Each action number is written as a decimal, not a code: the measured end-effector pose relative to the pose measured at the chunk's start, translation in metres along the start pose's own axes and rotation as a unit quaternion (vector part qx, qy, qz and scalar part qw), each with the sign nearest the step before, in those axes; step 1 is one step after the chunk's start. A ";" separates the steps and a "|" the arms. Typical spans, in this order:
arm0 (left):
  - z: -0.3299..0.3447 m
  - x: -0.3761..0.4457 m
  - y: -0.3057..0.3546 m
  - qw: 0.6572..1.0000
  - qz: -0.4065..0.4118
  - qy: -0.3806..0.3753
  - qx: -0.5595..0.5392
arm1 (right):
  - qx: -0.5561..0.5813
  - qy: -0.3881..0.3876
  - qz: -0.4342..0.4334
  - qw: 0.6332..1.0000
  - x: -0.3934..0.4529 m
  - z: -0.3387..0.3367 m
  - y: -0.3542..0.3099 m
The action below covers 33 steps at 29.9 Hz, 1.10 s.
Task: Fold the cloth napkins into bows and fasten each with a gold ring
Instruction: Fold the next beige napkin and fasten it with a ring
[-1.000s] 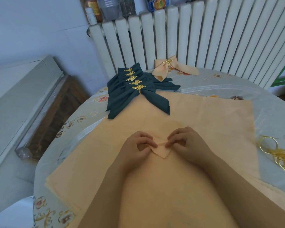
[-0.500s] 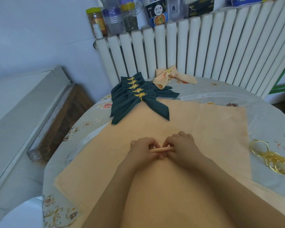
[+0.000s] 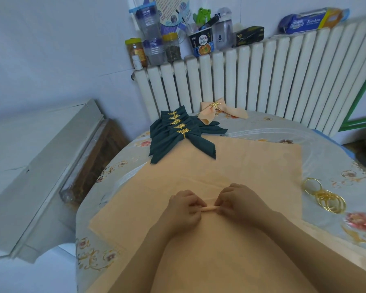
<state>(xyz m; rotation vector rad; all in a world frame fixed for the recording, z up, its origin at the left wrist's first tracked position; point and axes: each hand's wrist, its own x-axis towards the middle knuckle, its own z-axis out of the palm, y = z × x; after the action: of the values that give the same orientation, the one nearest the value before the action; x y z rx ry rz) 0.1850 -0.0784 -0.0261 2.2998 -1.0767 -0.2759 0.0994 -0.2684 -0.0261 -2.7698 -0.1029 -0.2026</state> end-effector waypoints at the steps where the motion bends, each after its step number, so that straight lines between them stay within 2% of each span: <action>1: -0.001 -0.003 0.002 0.999 -0.016 0.003 -0.033 | 0.001 0.000 0.012 1.000 -0.002 -0.001 0.000; 3: -0.002 -0.006 0.006 0.995 -0.046 0.016 -0.082 | 0.012 0.006 0.047 0.999 -0.003 0.000 0.000; 6: 0.001 -0.005 0.010 0.992 -0.089 0.035 -0.077 | 0.027 0.015 0.092 0.995 -0.001 0.003 -0.004; 11: 0.001 0.011 0.022 0.984 -0.160 0.011 0.083 | -0.022 -0.003 0.149 0.989 0.005 0.005 -0.011; 12: 0.001 0.013 0.023 0.982 -0.169 0.003 0.088 | -0.020 -0.012 0.156 0.988 0.007 0.004 -0.012; 15: -0.005 0.015 0.029 0.980 -0.199 -0.020 0.017 | -0.061 -0.025 0.135 0.989 0.010 -0.001 -0.017; 16: -0.007 0.013 0.033 0.979 -0.200 -0.025 0.017 | -0.077 -0.017 0.125 0.989 0.009 -0.002 -0.020; 18: -0.009 0.012 0.041 0.982 -0.163 -0.025 0.092 | -0.097 0.016 0.108 0.989 0.004 -0.003 -0.024; 22: -0.003 -0.005 0.041 0.984 -0.110 0.035 0.138 | -0.084 0.083 0.082 0.990 -0.015 0.000 -0.028; 26: 0.006 -0.027 0.034 0.991 -0.077 0.055 0.098 | -0.043 0.048 0.068 0.996 -0.032 -0.002 -0.026; 29: 0.007 -0.041 0.029 0.995 -0.086 0.025 0.047 | -0.018 0.017 0.068 0.997 -0.044 -0.005 -0.025; 33: 0.002 -0.053 0.026 0.993 -0.111 0.014 -0.040 | 0.018 0.019 0.093 0.995 -0.053 -0.006 -0.027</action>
<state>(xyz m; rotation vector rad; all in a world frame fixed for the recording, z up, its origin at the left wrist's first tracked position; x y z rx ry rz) 0.1328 -0.0519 -0.0154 2.3452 -0.7818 -0.3664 0.0437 -0.2476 -0.0195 -2.7170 0.1581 -0.2026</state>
